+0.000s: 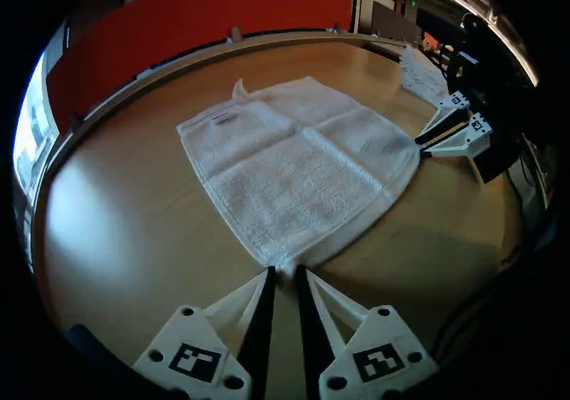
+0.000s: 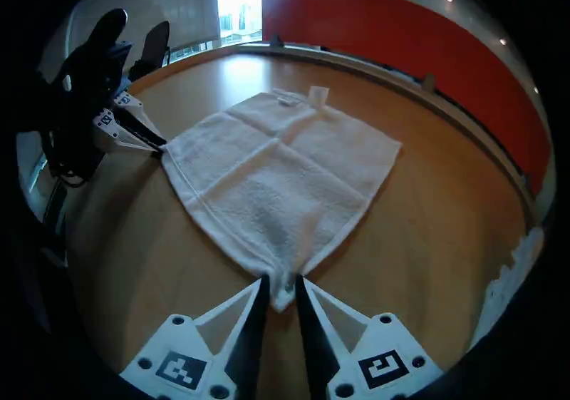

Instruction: Fold towel

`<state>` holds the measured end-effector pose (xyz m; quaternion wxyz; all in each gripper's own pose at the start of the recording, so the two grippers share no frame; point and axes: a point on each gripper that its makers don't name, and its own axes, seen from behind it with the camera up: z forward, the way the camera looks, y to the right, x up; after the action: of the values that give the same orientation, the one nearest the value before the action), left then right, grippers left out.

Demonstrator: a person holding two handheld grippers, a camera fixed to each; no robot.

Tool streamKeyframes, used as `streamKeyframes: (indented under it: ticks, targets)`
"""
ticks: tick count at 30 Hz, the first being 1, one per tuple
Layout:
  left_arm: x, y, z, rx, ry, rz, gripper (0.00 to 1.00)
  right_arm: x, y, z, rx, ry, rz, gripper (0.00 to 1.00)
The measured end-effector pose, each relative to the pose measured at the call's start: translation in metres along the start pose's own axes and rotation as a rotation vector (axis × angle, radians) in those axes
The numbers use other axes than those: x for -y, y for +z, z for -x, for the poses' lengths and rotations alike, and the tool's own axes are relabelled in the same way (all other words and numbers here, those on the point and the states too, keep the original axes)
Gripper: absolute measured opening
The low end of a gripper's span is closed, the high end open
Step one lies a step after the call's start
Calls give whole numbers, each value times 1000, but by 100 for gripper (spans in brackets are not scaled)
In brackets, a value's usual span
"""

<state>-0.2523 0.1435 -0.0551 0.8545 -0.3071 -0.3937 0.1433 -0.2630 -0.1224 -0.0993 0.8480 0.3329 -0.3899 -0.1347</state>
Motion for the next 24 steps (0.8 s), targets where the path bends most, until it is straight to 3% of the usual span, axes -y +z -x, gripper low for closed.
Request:
streamKeyframes:
  ticks: [9, 15, 24]
  targets:
    - [-3, -5, -1, 0, -34, 13, 16, 1, -1, -6, -12, -3, -10, 12]
    - [-2, -13, -6, -15, -71, 11, 16, 2, -4, -9, -17, -5, -19, 9]
    - [-4, -15, -6, -12, -67, 18, 16, 0, -5, -8, 2, -11, -19, 5]
